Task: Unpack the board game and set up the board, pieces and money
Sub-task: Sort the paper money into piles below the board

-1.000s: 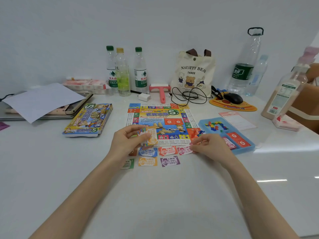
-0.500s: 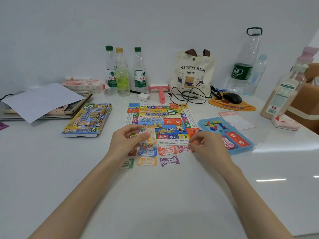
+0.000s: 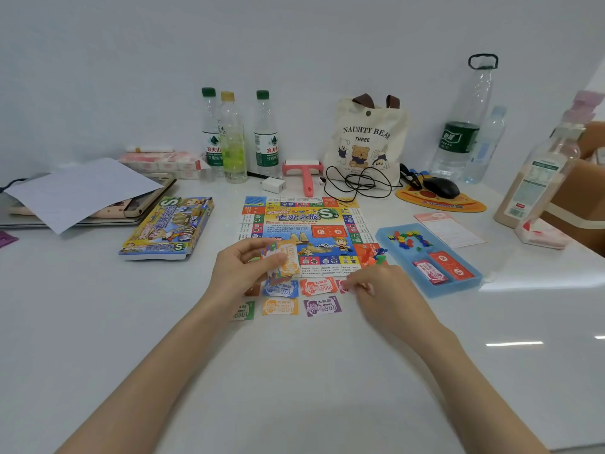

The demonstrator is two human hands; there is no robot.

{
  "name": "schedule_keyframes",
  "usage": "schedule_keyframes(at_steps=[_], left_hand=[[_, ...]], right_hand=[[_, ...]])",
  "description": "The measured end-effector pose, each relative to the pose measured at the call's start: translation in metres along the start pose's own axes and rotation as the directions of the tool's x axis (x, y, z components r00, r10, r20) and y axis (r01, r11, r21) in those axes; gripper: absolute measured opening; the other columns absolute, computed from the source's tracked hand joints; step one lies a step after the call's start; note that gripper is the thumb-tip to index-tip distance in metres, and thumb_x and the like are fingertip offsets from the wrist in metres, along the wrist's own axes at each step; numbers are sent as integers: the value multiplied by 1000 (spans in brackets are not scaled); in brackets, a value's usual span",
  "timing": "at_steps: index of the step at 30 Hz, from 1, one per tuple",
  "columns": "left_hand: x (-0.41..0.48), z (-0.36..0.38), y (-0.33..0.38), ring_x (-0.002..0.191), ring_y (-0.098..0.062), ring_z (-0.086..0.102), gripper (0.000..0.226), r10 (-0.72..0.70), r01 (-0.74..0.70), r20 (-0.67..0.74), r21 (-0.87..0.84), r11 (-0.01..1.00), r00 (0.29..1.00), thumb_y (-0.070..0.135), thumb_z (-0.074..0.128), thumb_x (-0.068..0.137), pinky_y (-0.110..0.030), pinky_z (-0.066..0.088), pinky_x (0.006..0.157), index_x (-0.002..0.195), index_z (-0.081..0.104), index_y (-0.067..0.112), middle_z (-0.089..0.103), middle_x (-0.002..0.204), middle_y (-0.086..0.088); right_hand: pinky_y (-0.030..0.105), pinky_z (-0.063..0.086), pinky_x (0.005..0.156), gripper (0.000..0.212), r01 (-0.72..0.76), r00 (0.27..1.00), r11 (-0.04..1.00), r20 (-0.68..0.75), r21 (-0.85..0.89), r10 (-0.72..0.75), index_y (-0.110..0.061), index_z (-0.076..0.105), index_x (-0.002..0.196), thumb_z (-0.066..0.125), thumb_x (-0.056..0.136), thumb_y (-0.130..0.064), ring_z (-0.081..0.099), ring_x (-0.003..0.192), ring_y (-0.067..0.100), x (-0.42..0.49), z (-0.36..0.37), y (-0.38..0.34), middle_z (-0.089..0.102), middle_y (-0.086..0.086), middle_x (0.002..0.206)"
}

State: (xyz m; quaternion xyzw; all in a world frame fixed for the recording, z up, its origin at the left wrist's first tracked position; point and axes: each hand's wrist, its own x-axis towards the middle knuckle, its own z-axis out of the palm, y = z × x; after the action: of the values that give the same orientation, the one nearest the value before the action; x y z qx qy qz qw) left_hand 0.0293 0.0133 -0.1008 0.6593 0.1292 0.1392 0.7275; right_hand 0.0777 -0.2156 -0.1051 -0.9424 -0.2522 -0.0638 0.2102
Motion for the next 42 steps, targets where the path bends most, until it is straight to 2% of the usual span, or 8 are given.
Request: schedule_keyframes(at_steps=[4,7,14,18,22,33,39,42], left_hand=[[-2,2,2,83,-21,73,26,-44,45,26,-45,998,999,9,78,75,-22,56,55,96,69,20,74,102,-5],[-3,6,2,83,-22,73,28,-56,59,38,-83,995,998,9,78,75,-23,56,58,99,69,18,74,101,-6],[-6,10,2,71,-12,71,43,-83,94,63,-201,975,995,11,77,70,-18,53,54,112,66,7,74,98,-8],[-5,10,2,76,-13,71,54,-103,122,89,-237,964,991,16,78,62,-20,56,59,113,64,6,74,101,-10],[-5,12,1,71,-13,71,38,-116,139,109,-231,963,987,5,74,74,-22,58,63,110,64,5,74,95,-9],[2,0,3,78,-23,72,34,-59,59,10,-51,997,998,9,78,76,-20,54,57,107,66,2,73,77,0],[10,-16,9,66,-12,69,32,-15,13,-22,-121,993,1000,2,75,75,-31,61,71,105,65,-2,73,80,-4],[11,-20,9,68,-13,70,27,-12,9,-20,-141,990,1000,2,74,75,-28,60,68,100,66,-1,73,82,-5]], right_hand=[[11,45,73,16,13,985,934,-164,357,49,-25,74,98,62,91,-16,61,81,-1,4,-8,-18,70,-17,91],[10,47,64,6,6,992,810,-103,586,67,-26,73,87,71,85,-21,63,73,-3,9,-5,-40,69,-18,81],[33,58,76,17,-130,990,587,76,799,117,-10,71,95,75,82,-19,73,80,14,20,12,-62,76,3,80],[29,58,74,18,-187,975,459,107,868,195,-6,73,94,77,80,-16,73,77,20,21,15,-61,75,8,81],[23,57,67,15,-203,964,393,112,897,242,-5,74,93,76,80,-14,71,70,17,21,16,-60,75,10,80],[26,58,77,16,-332,943,350,292,876,163,-11,75,94,61,93,-20,67,80,13,21,8,-45,74,9,92],[37,56,79,15,-242,969,535,169,809,182,-15,69,104,63,91,-12,65,72,16,20,-4,-38,76,-1,85],[24,52,62,21,-193,980,632,122,751,155,-23,50,109,57,94,-10,60,57,6,18,-4,-40,75,-3,79]])
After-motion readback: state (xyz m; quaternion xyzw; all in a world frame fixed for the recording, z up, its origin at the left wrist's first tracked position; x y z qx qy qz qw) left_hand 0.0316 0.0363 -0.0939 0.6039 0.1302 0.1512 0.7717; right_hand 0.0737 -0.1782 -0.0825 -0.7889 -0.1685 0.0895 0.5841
